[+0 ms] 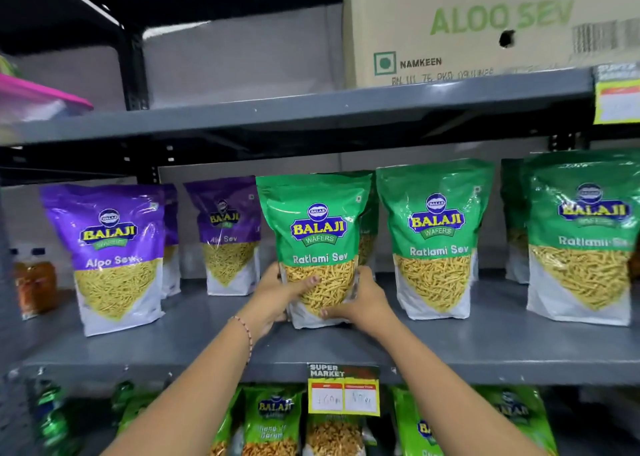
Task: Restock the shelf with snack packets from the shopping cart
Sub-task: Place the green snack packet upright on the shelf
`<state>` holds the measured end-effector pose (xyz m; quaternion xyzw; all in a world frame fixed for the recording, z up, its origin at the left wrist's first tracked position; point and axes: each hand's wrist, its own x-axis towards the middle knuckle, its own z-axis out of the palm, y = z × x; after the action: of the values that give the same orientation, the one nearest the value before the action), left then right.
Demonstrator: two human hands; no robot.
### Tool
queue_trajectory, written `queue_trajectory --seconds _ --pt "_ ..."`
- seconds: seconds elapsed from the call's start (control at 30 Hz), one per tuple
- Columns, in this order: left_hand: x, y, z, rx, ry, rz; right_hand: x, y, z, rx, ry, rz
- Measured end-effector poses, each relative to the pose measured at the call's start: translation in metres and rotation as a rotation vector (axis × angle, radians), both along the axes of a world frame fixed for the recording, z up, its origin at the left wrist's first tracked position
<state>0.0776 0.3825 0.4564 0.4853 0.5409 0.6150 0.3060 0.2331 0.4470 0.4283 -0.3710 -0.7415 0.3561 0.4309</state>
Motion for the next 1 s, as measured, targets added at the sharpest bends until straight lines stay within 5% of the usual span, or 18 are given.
queue_trajectory --seconds 0.4,0.57,0.73,0.83,1.0 --pt "-0.010 0.020 -0.011 -0.005 -0.006 0.052 -0.009 0.012 -0.002 -0.070 0.044 -0.050" --pt "-0.017 -0.033 -0.026 0.210 -0.028 0.236 -0.022 -0.052 -0.006 0.260 0.261 -0.064" --pt "-0.035 -0.126 -0.099 0.415 -0.106 0.384 -0.077 -0.140 -0.057 0.386 0.197 0.198" --pt "-0.061 -0.179 -0.175 0.263 -0.126 0.477 -0.116 -0.178 -0.112 0.416 0.050 0.422" --pt "-0.085 -0.288 -0.348 -0.354 -0.112 0.644 -0.166 -0.227 -0.245 0.265 -0.353 0.729"
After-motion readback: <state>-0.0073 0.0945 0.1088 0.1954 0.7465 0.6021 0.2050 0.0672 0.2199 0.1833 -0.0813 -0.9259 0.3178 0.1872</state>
